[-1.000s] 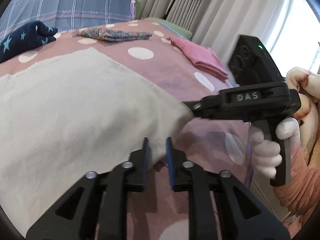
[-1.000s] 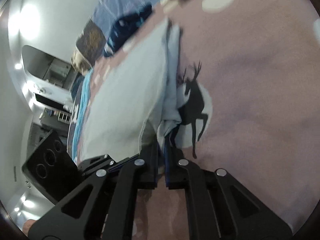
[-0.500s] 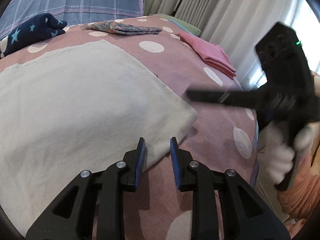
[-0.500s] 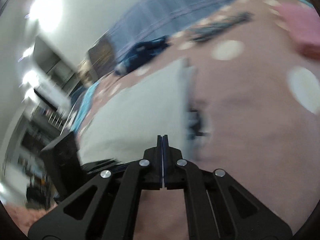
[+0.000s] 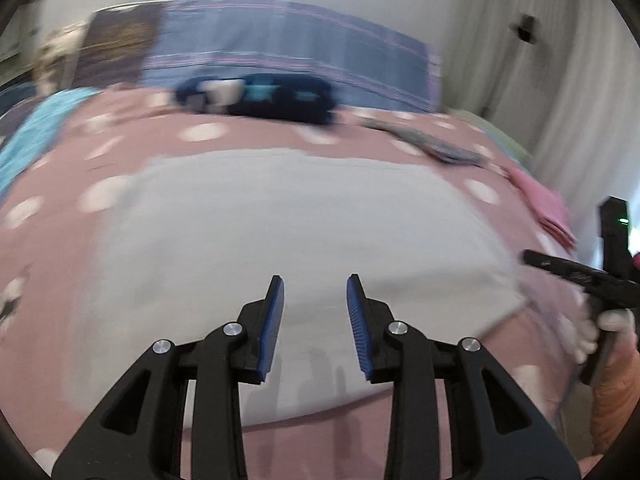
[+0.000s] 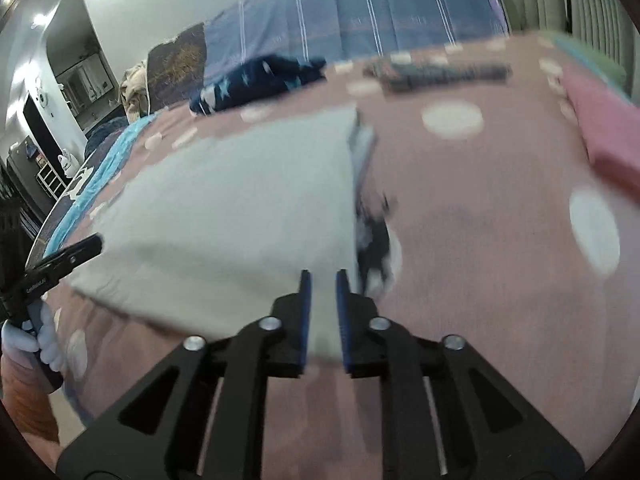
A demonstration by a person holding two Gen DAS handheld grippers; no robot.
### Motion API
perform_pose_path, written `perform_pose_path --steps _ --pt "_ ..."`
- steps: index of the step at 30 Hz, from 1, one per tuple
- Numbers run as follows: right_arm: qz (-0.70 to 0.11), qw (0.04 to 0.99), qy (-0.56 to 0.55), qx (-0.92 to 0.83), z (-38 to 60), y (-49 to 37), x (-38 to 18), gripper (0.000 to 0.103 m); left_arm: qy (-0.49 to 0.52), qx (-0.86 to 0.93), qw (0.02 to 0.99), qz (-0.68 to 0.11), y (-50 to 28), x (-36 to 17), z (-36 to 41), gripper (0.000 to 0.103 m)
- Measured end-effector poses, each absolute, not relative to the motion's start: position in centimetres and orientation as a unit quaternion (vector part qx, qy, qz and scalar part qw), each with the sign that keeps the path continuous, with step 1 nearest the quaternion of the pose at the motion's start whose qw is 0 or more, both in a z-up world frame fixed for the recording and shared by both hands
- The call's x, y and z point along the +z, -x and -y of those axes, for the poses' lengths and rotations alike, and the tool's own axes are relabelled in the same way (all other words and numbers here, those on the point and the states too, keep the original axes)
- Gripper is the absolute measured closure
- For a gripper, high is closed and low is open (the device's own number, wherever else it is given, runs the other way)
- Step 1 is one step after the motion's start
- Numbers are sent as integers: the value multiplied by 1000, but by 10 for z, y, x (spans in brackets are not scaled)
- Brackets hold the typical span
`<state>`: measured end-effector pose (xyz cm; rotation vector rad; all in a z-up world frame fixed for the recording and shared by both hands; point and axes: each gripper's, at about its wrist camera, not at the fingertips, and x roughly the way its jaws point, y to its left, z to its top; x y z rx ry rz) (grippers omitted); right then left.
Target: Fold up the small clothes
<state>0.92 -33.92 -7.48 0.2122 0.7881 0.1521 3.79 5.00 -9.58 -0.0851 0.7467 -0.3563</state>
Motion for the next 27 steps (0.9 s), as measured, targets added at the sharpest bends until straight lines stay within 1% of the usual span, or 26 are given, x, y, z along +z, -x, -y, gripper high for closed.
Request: perform_pose_path --steps 1,2,3,4,5,6,8,10,13,15,16,18,19,20,21,22,25,27 --pt "-385 914 -102 78 337 -14 -76 86 42 -150 916 -370 -38 -100 -66 70" --pt "-406 907 -90 71 333 -20 -84 85 39 -130 915 -379 -37 -106 -78 70" --pt "-430 898 -75 57 333 -24 -94 81 35 -108 914 -390 -36 -113 -90 70" --pt "-452 889 -61 40 335 -27 -108 82 32 -79 910 -405 -35 -125 -106 70" --pt "-442 894 -61 45 336 -25 -111 82 41 -69 907 -413 -32 -133 -121 71" --pt "-433 899 -49 47 336 -20 -110 82 64 -84 908 -405 -28 -137 -132 71" --pt "-436 899 -23 34 329 -16 -104 81 89 -100 909 -394 -21 -133 -148 71" --pt "-441 898 -5 10 318 -17 -98 68 70 -101 914 -387 -22 -127 -147 71" --pt "-424 905 1 30 295 -18 -83 68 66 -105 919 -375 -22 -121 -158 69" --pt "-406 912 24 56 265 -19 -72 67 82 -106 922 -364 -26 -118 -167 63" --pt "-402 913 34 64 253 -21 -69 65 97 -109 922 -358 -32 -116 -179 61" --pt "-389 913 73 99 213 -23 -62 63 122 -121 921 -350 -42 -112 -191 60" --pt "-383 913 87 113 201 -24 -61 63 144 -141 916 -346 -53 -108 -201 59" --pt "-375 912 105 130 185 -23 -59 58 162 -164 909 -347 -65 -107 -206 57" --pt "-362 910 133 154 161 -20 -57 52 179 -195 898 -352 -78 -107 -210 53" --pt "-356 908 149 166 147 -17 -57 50 190 -218 887 -361 -100 -109 -213 50" --pt "-348 894 189 209 101 -13 -59 50 185 -229 863 -411 -162 -124 -210 49" --pt "-355 882 200 236 77 -12 -64 50 210 -237 837 -446 -205 -142 -212 50"
